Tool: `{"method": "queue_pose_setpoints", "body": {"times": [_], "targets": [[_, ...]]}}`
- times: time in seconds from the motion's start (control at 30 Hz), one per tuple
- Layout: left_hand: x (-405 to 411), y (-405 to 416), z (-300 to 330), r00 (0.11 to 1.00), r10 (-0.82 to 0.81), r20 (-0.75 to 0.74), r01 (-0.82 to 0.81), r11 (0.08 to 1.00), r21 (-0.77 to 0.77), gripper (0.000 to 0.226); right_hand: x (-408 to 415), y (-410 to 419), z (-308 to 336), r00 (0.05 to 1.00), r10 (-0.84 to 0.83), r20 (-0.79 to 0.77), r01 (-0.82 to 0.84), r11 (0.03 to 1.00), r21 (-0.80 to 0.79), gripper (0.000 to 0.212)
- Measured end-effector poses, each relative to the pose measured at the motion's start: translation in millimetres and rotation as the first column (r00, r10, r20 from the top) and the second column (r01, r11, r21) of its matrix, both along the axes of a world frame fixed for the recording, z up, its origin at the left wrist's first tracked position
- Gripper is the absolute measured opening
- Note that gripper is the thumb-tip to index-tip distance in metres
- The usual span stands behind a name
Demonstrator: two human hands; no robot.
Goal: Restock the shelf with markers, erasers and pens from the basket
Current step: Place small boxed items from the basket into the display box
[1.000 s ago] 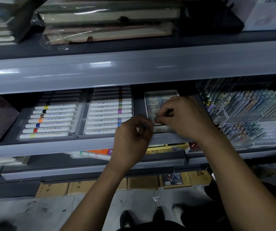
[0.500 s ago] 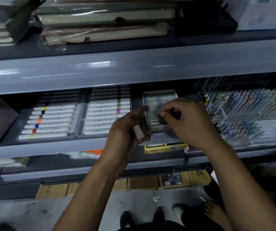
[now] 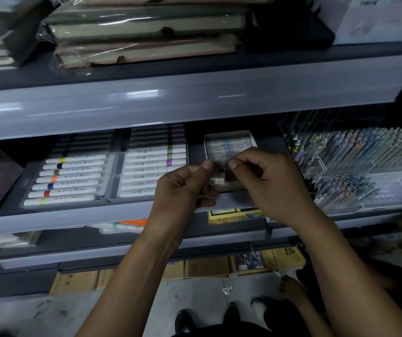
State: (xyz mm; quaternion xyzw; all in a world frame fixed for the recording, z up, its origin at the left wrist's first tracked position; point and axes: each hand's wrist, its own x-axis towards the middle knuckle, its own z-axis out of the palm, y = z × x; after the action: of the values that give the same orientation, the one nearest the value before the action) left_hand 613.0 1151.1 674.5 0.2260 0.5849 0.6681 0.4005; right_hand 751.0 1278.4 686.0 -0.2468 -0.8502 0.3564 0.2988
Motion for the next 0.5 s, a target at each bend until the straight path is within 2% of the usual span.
{"method": "queue_pose_setpoints", "body": {"times": [0.17,0.3,0.4,0.5], "targets": [[0.8,0.0,-1.5,0.997,0.009,-0.075,-0.012,0.999,-0.038,0.041,2.9,-6.8,4.4,0.993,0.118,-0.024,-0.120,0.977,-0.178,0.016],[3.7,1.2,2.1,0.998,-0.019,-0.063,0.017,0.999,-0.033,0.039,0.0,-9.6,0.8,0.993,0.116,0.017,-0.113,0.987,-0.116,0.019],[4.8,2.7,4.7,1.000,0.001,-0.018,-0.002,0.998,-0.055,0.036,0.1,-8.1,-1.6,0.996,0.091,-0.013,-0.092,0.987,-0.131,0.020],[2.7,2.5,1.9,0.999,0.025,-0.038,-0.026,0.998,-0.052,0.033,1.9,-1.8,-2.7,0.998,0.019,-0.066,-0.028,0.992,-0.126,0.025]]}}
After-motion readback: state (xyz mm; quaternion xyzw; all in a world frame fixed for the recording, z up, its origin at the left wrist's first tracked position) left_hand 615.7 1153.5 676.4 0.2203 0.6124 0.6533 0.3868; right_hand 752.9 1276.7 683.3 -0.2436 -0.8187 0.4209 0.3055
